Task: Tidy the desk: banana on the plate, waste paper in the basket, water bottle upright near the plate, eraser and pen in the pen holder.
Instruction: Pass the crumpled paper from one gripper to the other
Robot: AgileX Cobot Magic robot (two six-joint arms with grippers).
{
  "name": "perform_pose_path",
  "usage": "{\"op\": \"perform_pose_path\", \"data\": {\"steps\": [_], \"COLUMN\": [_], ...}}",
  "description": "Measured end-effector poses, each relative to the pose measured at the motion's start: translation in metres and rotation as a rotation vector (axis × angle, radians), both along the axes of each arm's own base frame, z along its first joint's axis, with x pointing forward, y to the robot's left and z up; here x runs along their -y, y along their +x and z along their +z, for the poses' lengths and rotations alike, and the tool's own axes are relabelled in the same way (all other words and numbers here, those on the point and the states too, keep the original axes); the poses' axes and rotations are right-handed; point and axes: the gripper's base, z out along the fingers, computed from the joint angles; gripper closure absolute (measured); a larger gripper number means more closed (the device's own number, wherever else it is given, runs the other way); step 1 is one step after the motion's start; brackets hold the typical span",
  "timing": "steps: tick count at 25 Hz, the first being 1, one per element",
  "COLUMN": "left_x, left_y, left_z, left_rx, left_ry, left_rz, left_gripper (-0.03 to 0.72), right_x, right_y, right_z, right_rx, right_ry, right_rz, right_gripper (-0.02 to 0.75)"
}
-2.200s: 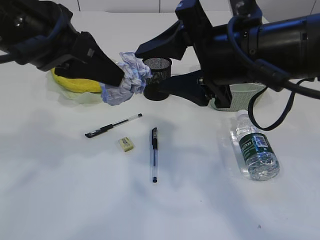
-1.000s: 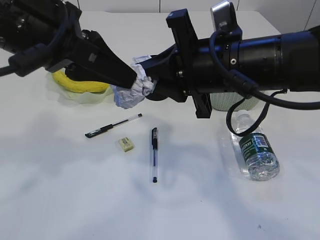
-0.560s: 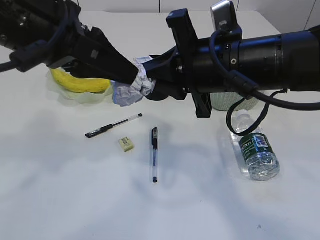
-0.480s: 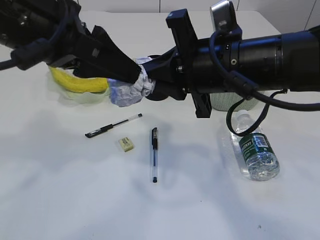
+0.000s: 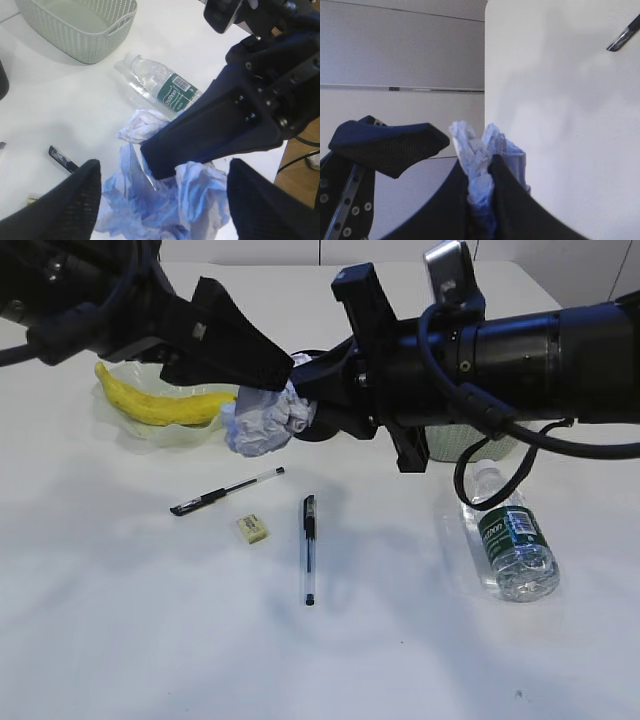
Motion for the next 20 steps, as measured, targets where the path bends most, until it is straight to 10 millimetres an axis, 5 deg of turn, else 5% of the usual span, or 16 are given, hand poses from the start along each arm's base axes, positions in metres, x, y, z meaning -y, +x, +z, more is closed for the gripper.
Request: {"op": "perform_pose_path", "data": {"steps": [9, 20], "left_x": [-0.003, -0.040], "left_y": [0.003, 0.017], "left_z": [0.001, -0.003], "left_rx": [0.013, -0.097], "left_ry": [-0.003, -0.005], "left_rz": [0.024, 0.132], "left_gripper": [0.129, 0.130], "right_x": [0.014, 0.030], "right_y": [0.010, 0.001], "right_z": [-0.009, -0.035], "right_rx": [0.037, 0.103], "right_ry": [-0.117, -0.521], "right_rz": [-0.062, 0.143], "right_gripper": [0.689, 0.690]}}
